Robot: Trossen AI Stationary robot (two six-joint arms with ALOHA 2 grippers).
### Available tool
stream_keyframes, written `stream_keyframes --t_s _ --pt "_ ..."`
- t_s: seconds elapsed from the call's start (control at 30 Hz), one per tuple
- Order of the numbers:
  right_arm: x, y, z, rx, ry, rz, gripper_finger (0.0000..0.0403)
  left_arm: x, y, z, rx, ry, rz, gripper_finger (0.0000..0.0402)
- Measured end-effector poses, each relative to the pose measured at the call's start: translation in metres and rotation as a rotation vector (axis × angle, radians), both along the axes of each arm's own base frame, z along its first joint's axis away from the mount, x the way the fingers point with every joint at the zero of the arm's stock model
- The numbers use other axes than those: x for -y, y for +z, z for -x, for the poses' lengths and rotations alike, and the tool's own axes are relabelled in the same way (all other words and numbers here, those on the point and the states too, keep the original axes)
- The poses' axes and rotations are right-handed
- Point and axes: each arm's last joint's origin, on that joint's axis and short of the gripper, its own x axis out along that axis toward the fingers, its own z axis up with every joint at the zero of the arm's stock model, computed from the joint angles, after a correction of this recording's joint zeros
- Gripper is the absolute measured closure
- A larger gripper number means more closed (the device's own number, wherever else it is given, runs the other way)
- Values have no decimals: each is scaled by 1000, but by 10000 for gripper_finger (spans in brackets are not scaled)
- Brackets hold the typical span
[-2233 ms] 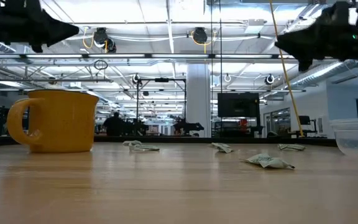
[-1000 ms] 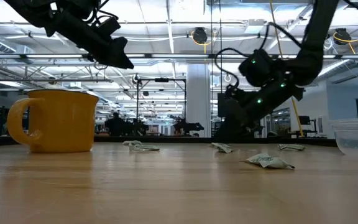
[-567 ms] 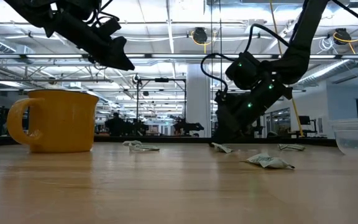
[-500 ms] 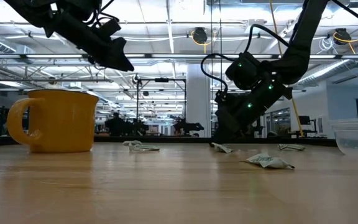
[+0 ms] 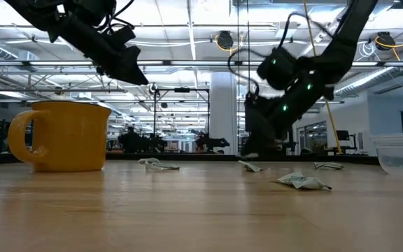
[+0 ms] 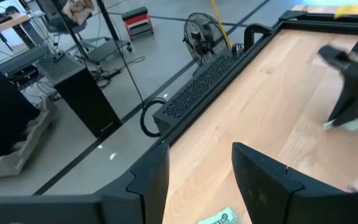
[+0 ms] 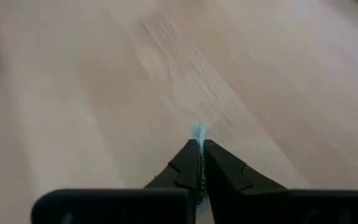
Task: Pick and place Stevia / Truvia into bins
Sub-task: Put the stevia packet into the right transparent container
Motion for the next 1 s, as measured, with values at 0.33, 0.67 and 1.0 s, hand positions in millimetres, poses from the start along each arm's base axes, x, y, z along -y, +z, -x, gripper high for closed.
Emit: stream_keyframes --t_s 0.33,0.67,1.0 --pt "-77 61 47 -124 -47 -127 400 0 -1 1 -15 0 7 220" --pt "-138 77 109 -283 -178 -351 402 0 -1 0 -12 1 5 220" --pt "-154 71 133 -505 -239 -498 402 -1 3 -1 35 3 -11 220"
